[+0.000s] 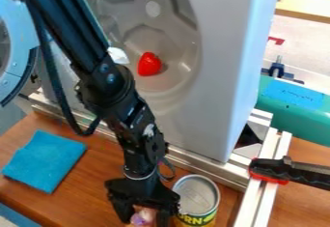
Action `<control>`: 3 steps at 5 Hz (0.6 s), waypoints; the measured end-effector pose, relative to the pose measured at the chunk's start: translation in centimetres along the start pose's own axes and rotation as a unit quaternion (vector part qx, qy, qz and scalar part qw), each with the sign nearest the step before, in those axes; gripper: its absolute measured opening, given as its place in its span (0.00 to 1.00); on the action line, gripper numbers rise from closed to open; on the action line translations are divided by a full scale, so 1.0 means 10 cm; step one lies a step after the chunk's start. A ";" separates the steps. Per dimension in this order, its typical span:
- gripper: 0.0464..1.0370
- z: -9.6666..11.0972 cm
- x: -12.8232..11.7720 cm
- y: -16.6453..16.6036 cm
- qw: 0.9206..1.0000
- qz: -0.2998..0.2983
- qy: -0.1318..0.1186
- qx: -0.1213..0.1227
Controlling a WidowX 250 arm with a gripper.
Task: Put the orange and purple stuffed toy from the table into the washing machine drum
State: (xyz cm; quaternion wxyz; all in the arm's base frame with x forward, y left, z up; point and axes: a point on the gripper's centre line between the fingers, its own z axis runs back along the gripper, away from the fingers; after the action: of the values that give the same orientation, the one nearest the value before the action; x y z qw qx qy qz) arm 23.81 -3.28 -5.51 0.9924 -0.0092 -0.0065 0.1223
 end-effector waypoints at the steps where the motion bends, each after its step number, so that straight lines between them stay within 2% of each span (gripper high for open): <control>1: 0.91 0.00 0.00 0.27 0.999 0.038 0.015 0.026; 2: 0.68 -0.01 -0.09 0.48 0.997 0.063 0.039 0.037; 3: 0.49 0.09 -0.11 0.58 0.997 0.057 0.041 0.030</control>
State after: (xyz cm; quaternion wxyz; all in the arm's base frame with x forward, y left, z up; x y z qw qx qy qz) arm 21.29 2.06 -4.75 0.9832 0.0150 0.0384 0.1778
